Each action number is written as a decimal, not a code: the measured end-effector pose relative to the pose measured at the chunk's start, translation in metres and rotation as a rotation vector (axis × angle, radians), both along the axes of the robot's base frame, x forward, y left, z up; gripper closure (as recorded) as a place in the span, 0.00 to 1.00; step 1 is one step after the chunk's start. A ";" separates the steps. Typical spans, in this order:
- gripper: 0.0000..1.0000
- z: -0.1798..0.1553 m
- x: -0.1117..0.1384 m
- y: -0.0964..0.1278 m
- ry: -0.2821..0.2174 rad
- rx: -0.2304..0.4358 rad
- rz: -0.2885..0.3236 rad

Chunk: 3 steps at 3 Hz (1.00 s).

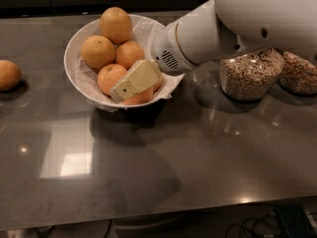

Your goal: Pick orange from white bowl

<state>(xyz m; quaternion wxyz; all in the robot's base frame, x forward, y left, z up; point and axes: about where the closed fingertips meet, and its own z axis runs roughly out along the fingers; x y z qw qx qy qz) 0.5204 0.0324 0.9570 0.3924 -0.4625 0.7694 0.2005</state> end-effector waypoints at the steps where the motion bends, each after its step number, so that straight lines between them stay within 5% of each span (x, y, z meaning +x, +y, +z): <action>1: 0.00 0.001 0.002 0.001 0.027 0.029 -0.044; 2: 0.00 0.001 0.002 0.002 0.028 0.029 -0.044; 3: 0.19 -0.007 -0.004 0.008 0.050 0.042 -0.034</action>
Offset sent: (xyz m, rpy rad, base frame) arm 0.0024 0.0012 0.0010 0.0298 0.0273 -0.0473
